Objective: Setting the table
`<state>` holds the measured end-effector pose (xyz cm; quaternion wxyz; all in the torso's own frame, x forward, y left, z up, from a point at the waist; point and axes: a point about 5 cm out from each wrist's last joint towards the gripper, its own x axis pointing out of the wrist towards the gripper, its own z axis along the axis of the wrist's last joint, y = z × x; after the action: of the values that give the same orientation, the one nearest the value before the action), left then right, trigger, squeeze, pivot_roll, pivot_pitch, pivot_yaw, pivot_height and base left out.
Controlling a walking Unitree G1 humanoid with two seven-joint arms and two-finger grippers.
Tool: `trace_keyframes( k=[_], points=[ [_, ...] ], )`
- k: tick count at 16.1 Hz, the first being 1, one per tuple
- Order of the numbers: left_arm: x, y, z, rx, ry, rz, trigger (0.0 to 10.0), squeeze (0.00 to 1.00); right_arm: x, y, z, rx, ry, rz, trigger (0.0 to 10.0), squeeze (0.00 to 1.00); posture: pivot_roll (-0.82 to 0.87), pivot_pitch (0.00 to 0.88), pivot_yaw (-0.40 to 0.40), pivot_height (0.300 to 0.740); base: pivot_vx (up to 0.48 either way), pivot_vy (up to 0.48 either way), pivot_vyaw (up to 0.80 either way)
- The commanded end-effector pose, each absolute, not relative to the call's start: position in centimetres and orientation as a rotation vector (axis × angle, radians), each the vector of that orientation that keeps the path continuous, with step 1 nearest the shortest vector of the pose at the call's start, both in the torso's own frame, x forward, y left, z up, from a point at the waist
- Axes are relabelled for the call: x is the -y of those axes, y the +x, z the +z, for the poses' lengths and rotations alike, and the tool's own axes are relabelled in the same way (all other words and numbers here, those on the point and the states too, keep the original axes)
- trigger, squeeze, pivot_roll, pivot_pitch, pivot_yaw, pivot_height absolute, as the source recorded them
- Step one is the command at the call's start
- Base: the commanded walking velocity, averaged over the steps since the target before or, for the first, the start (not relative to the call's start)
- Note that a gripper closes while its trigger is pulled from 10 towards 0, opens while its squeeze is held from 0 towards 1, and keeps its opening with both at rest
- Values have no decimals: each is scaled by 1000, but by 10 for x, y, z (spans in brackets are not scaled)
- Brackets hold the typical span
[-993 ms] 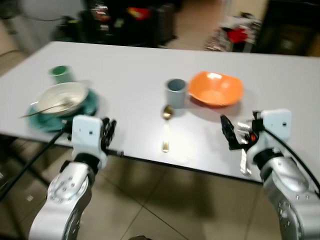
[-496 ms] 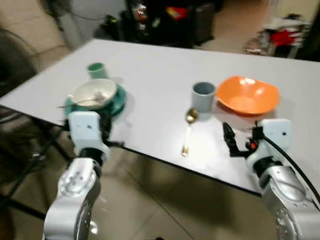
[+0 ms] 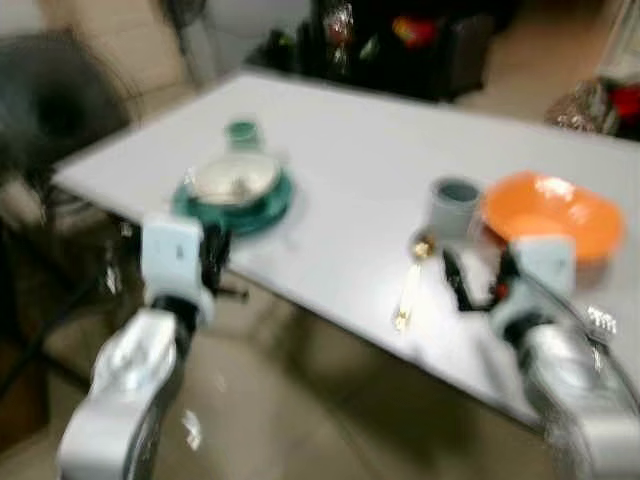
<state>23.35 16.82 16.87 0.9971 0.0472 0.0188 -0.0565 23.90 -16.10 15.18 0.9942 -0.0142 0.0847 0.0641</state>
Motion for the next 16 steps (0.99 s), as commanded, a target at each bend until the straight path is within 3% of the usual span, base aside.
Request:
trace_keyframes(
  k=[1,6,9,10,12,16],
  points=[
    [-167,233,168,-50,102,-107,10000,0,162,239,154,-148,-33,133,10000,1000,-53,0,62,740,0,0,800],
    [-166,232,169,-60,90,-98,10000,0,161,249,151,-155,-28,154,10000,1000,-38,0,36,740,0,0,800],
    [-168,234,170,-65,84,-92,10000,0,158,247,153,-159,53,162,10000,980,-47,0,54,740,0,208,140],
    [-167,234,170,-66,84,-93,10000,0,158,247,153,-156,57,154,10000,0,-51,0,58,740,0,326,0],
    [-167,235,171,-69,85,-104,10000,0,159,248,156,-114,-9,120,10000,0,-55,0,65,740,0,326,0],
    [-165,236,172,-66,89,-112,10000,0,157,247,153,-138,19,174,10000,0,-45,0,60,740,0,322,0]
  ],
)
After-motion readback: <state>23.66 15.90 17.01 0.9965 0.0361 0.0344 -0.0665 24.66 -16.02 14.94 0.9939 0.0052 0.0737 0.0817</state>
